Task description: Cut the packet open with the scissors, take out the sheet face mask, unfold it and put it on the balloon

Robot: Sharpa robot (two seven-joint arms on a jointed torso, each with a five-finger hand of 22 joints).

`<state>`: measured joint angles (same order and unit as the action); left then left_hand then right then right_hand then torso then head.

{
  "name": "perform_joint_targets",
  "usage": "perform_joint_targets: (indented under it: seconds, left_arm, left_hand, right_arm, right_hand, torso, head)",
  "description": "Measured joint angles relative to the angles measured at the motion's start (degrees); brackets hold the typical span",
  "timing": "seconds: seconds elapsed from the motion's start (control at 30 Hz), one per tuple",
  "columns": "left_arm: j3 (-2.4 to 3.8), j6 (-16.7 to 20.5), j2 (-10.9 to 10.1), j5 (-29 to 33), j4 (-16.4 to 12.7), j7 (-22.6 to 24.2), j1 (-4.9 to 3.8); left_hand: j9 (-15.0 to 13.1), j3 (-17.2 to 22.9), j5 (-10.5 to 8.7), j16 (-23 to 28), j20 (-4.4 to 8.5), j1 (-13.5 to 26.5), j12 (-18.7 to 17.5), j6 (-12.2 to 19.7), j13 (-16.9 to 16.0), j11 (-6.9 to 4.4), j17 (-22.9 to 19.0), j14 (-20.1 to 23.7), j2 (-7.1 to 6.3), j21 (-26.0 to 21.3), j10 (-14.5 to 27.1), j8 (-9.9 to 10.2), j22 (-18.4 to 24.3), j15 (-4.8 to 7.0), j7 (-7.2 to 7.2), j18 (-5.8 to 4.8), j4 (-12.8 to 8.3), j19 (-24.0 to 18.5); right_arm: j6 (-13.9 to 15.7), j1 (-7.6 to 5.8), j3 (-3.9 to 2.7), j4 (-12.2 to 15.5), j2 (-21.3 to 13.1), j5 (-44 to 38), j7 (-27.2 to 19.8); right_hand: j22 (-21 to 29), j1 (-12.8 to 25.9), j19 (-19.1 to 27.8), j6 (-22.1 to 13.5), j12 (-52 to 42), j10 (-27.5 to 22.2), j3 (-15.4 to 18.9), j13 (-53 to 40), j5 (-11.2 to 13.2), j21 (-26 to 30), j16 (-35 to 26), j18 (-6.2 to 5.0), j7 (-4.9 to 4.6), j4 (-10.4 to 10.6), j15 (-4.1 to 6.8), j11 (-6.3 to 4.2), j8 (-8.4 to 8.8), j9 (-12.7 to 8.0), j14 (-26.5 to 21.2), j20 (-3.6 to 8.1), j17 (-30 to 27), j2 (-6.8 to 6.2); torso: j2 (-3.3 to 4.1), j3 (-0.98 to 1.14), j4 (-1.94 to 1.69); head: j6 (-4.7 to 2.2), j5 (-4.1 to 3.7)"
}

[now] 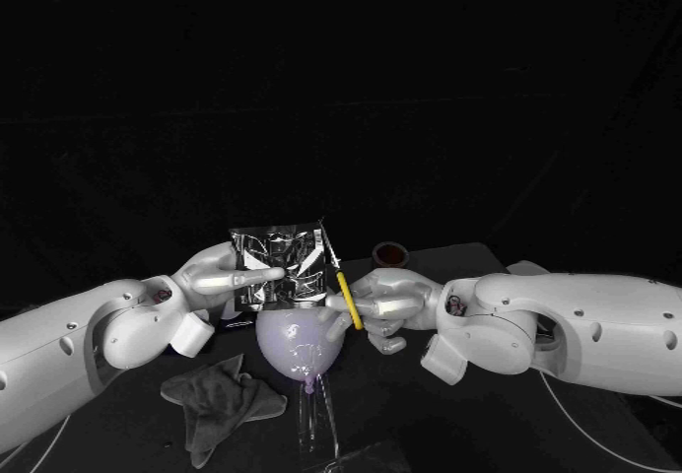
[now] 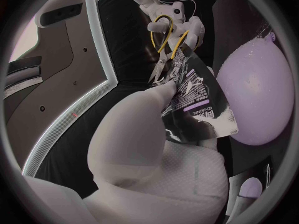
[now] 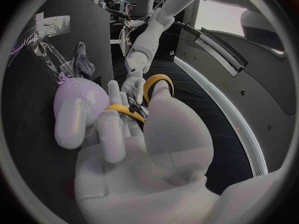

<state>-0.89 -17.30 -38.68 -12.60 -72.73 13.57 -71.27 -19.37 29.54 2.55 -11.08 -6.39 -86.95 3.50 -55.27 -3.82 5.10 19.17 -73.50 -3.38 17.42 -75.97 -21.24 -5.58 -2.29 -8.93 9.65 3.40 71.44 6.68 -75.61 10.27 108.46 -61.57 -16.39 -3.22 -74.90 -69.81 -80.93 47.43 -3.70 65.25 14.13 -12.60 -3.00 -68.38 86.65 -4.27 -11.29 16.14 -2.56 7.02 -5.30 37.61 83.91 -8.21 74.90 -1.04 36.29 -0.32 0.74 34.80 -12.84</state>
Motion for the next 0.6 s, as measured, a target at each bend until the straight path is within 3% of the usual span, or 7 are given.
perform_joint_targets:
  seconds: [0.6]
  left_arm:
    - [0.02,-0.03,-0.12,0.16,1.7,0.14,-0.41]
  left_hand:
    - [0.0,0.0,0.0,0.0,0.0,0.0,-0.02,0.01,0.0,0.0,0.05,0.0,0.0,0.0,0.0,-0.22,0.0,-0.01,0.01,-0.29,0.0,0.0]
  right_arm:
    - [-0.42,0.3,0.07,0.49,-0.18,-0.05,0.51]
  right_hand:
    - [-0.05,-0.22,0.0,0.08,0.0,0.21,0.16,0.35,0.0,-0.19,0.15,0.35,0.09,-0.17,0.0,-0.21,-0.22,0.02,0.0,0.0,0.05,0.22]
  torso:
    - [-0.02,0.05,0.05]
  head:
    - [-0.05,-0.02]
